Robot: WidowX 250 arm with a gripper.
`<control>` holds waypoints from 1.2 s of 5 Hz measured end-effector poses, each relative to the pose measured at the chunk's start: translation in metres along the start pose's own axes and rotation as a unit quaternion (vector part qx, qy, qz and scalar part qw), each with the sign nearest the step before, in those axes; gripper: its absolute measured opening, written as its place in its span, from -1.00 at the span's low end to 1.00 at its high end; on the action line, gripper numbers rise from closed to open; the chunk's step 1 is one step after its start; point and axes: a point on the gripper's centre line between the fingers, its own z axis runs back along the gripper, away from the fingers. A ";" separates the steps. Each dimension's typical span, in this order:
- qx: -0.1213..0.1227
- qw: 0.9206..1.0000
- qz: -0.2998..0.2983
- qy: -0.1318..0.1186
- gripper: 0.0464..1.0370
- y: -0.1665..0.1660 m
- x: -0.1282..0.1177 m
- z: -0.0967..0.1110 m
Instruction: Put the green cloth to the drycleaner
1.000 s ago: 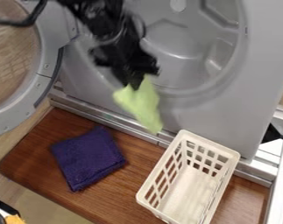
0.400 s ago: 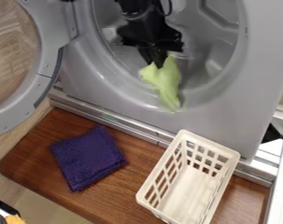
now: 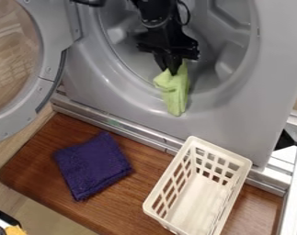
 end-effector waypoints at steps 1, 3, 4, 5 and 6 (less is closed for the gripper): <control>0.009 1.000 0.000 0.000 -0.93 0.004 0.008 -0.004; 0.014 1.000 0.005 0.015 -0.08 0.006 0.007 -0.006; 0.012 1.000 0.000 0.018 0.59 0.005 0.006 -0.007; 0.010 0.999 0.007 0.030 0.94 0.009 -0.001 -0.008; 0.009 1.000 0.016 0.018 0.94 0.016 -0.001 0.009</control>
